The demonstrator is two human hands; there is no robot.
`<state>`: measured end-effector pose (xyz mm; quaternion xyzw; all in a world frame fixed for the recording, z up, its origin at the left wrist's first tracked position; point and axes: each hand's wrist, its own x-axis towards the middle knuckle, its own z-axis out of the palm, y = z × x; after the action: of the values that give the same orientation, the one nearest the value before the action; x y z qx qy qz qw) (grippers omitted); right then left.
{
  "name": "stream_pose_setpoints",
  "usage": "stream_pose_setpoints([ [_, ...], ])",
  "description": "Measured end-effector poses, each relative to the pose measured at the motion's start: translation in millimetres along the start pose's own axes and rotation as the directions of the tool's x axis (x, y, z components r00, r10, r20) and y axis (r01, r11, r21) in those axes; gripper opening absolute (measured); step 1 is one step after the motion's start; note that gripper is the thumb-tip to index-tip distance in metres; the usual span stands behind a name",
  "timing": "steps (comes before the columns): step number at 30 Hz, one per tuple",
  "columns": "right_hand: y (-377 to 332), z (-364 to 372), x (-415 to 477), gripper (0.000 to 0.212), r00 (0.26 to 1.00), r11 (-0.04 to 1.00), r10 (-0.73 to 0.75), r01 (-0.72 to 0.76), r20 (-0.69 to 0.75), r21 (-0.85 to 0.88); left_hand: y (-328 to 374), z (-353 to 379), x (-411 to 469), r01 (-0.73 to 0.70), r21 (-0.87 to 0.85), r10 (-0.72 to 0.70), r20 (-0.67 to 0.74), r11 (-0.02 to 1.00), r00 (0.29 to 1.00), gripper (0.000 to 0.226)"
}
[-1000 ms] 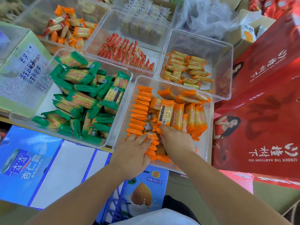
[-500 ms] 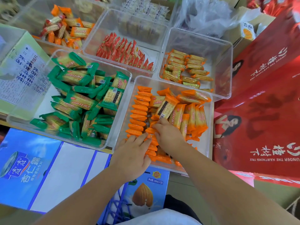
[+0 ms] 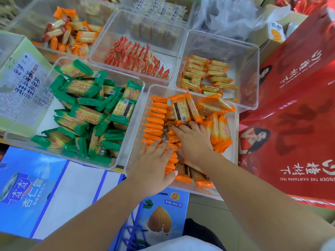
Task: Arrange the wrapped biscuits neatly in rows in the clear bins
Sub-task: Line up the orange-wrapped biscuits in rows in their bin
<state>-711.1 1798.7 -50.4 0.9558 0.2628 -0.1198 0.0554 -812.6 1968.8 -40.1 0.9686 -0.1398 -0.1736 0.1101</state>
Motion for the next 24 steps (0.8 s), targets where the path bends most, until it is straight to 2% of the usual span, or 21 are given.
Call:
stream_pose_setpoints([
  [3,0,1,1,0.091,0.999,0.998,-0.021,0.024,0.035,-0.066,-2,7,3,0.024,-0.01,-0.024,0.021,1.0,1.0,0.086],
  [10,-3,-5,14,0.065,0.999,0.998,-0.023,0.025,0.035,-0.062,-4,11,4,0.057,-0.024,-0.057,0.009,0.998,0.998,0.09],
  [16,-7,-14,26,0.068,0.993,0.965,0.041,-0.069,0.114,0.255,-5,13,4,0.033,-0.033,-0.034,-0.025,0.999,0.999,0.086],
  [22,-4,-14,24,0.086,0.971,0.925,-0.014,-0.078,0.237,0.373,-5,12,2,0.036,-0.084,-0.041,-0.061,0.996,0.997,0.082],
  [24,-1,-13,21,0.081,0.972,0.897,-0.028,-0.078,0.234,0.435,-5,12,1,0.038,-0.099,-0.048,-0.094,0.994,0.994,0.082],
])
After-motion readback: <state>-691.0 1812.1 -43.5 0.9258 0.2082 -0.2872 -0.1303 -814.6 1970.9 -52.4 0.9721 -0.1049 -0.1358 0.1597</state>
